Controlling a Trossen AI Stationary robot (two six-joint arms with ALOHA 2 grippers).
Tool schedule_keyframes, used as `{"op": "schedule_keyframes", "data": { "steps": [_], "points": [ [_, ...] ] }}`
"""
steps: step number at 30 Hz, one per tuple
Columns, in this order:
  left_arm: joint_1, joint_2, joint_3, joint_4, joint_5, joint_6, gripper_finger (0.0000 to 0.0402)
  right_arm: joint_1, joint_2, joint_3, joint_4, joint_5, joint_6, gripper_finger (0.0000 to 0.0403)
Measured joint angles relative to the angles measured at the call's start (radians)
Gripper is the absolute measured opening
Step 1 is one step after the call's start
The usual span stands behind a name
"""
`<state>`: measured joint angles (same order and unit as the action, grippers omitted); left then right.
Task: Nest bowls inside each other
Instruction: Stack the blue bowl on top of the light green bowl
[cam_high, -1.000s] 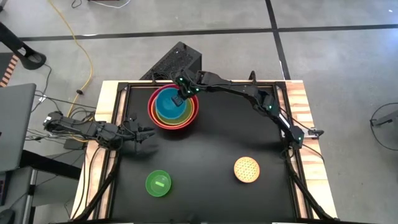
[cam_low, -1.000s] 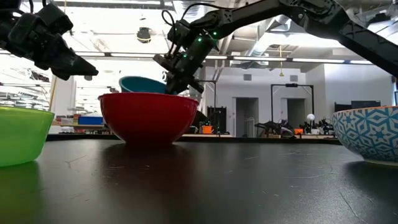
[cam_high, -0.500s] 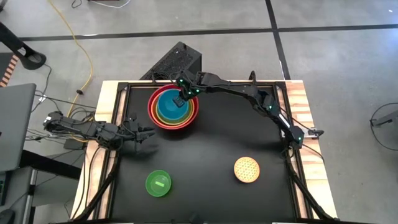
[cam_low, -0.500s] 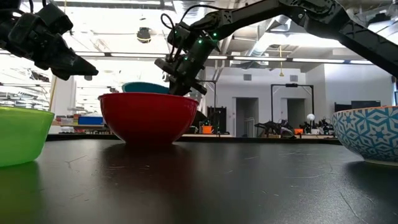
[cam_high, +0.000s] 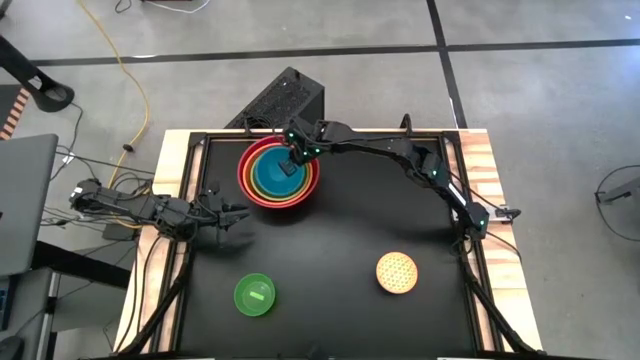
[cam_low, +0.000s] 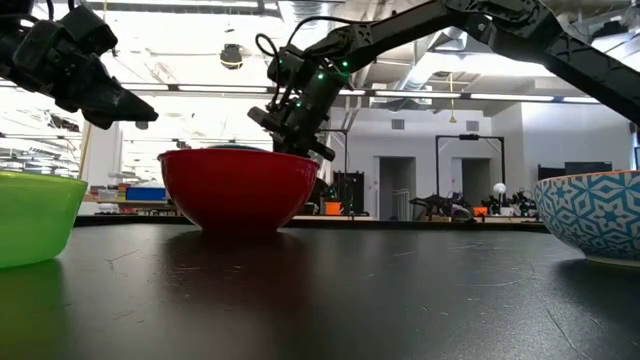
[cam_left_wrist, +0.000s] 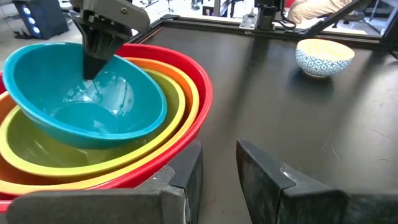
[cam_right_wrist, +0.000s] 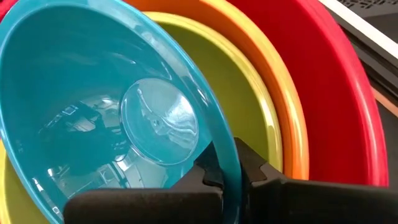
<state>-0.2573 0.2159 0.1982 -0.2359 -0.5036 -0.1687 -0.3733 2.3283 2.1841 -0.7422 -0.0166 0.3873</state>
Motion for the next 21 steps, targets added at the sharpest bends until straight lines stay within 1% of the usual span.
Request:
{"op": "schedule_keyframes", "data": {
  "steps": [9,21],
  "points": [
    [0.0,0.0,0.0,0.0,0.001,0.0,0.0087,0.008,0.0,0.0,0.023,-0.006,-0.002,0.0061],
    [0.0,0.0,0.0,0.0,0.0,0.0,0.0087,0.017,0.0,0.0,0.021,-0.008,-0.002,0.0068]
  ]
}}
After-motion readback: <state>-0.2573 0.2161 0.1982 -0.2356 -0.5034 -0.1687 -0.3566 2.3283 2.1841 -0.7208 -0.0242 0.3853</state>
